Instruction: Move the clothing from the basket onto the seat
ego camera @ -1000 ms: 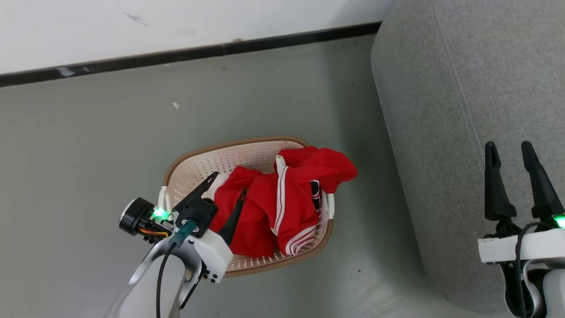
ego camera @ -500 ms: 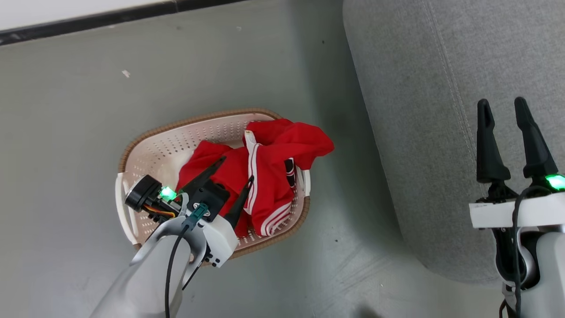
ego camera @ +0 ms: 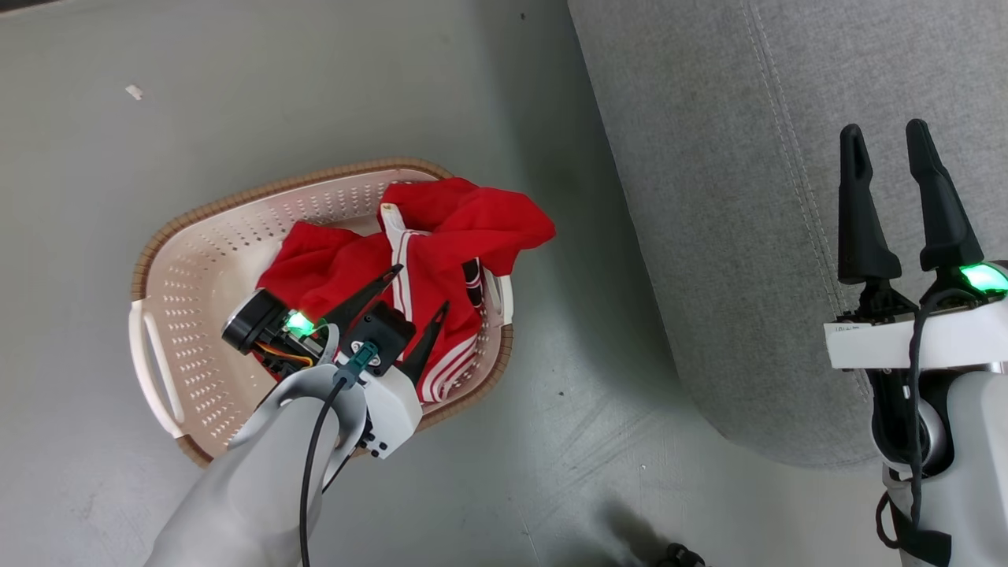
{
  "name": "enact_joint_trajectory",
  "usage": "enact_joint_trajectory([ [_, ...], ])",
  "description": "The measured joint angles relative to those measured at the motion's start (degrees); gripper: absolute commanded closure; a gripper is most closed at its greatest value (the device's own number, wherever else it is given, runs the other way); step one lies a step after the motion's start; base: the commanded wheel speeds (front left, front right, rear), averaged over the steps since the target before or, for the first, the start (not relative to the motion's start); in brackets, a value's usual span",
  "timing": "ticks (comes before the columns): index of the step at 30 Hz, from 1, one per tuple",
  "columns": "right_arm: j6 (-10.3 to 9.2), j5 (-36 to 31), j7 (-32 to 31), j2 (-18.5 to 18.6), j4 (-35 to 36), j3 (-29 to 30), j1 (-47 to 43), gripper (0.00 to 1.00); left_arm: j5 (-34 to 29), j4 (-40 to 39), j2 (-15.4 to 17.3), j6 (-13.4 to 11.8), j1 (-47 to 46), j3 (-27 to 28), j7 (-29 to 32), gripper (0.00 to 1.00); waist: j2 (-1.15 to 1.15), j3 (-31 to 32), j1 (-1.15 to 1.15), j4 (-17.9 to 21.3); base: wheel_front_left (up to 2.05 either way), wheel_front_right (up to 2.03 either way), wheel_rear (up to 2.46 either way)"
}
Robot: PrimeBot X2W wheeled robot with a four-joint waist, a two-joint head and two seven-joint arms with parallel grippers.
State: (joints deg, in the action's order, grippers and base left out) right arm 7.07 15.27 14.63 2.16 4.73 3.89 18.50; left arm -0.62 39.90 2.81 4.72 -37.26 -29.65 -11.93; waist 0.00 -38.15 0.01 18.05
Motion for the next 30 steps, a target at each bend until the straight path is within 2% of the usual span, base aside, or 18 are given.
enact_joint_trajectory([
  [26, 0.00, 1.9, 0.0, 0.0, -1.8, -4.2, 4.8, 0.00, -0.4, 8.1, 0.1, -2.5, -7.0, 1.2, -0.5, 0.00, 0.00, -4.9, 0.00, 5.8, 0.00, 0.00, 0.00],
  [27, 0.00, 1.9, 0.0, 0.0, -1.9, -4.4, 5.0, 0.00, -0.4, 8.5, 0.1, -2.5, -7.2, 1.1, -0.5, 0.07, 0.00, -4.9, 0.00, 5.9, 0.00, 0.00, 0.00],
  [28, 0.00, 1.9, 0.0, 0.0, -1.9, -4.5, 5.2, 0.00, -0.4, 8.8, 0.1, -2.5, -7.3, 1.1, -0.5, 0.20, 0.00, -4.9, 0.00, 5.9, 0.00, 0.00, 0.00],
  [30, 0.00, 1.9, 0.0, 0.0, -1.9, -4.6, 5.3, 0.00, -0.3, 9.5, 0.0, -2.6, -7.4, 1.1, -0.5, 0.55, 0.00, -4.9, 0.00, 6.0, 0.00, 0.00, 0.00],
])
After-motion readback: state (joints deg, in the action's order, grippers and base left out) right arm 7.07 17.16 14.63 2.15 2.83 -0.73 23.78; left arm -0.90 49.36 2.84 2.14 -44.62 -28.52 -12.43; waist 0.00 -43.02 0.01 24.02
